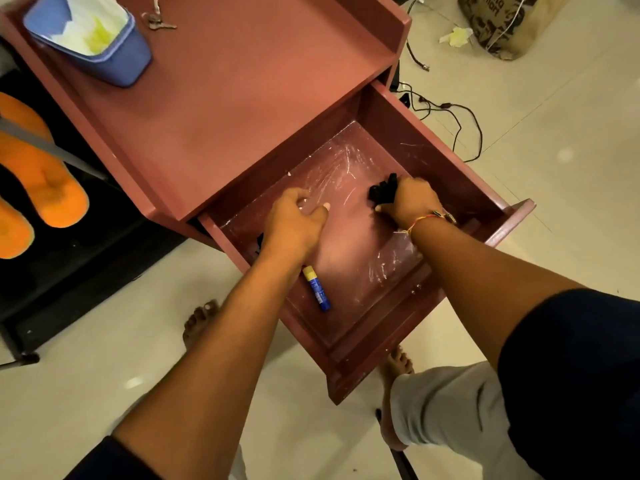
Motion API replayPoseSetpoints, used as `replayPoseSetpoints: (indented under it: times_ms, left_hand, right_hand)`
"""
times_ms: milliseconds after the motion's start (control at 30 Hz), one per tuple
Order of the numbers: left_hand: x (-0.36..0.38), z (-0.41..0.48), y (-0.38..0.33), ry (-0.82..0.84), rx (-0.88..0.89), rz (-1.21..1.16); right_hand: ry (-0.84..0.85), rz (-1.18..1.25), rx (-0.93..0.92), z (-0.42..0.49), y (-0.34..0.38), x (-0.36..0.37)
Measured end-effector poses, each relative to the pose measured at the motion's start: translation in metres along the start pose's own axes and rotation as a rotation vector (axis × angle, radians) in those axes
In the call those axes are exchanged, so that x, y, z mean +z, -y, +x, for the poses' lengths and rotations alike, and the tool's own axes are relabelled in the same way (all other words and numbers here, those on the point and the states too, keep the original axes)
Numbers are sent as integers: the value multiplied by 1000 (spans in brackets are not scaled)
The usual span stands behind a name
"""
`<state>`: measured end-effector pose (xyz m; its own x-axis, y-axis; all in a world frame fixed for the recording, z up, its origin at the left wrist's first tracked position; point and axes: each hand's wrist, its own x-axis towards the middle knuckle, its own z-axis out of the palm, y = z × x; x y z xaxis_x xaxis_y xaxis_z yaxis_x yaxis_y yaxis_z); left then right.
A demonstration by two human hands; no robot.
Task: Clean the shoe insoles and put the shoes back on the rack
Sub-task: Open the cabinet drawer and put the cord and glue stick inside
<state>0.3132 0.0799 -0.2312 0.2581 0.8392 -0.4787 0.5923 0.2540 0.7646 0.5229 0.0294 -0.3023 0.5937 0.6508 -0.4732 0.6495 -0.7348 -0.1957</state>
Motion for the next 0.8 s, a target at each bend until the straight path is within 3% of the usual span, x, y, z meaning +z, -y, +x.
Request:
replayPoseSetpoints:
  times_ms: [200, 367, 533, 667, 800]
  left_hand:
    - [-27, -2, -9, -199, 116, 34]
    - [-63, 2, -11, -389, 221, -85]
    - [-100, 19, -11, -453, 149, -255]
    - [-114, 30, -11, -409, 26, -459]
    - [-120, 33, -14, -372, -31, -598]
  right_hand:
    - [-193, -113, -108, -22, 33, -49]
    - [-446, 53, -476, -57, 100, -79]
    - [-404, 82, -780, -40, 183, -78]
    - [-305, -21, -850, 9, 244, -74]
    - [-207, -132, -785, 48, 288, -73]
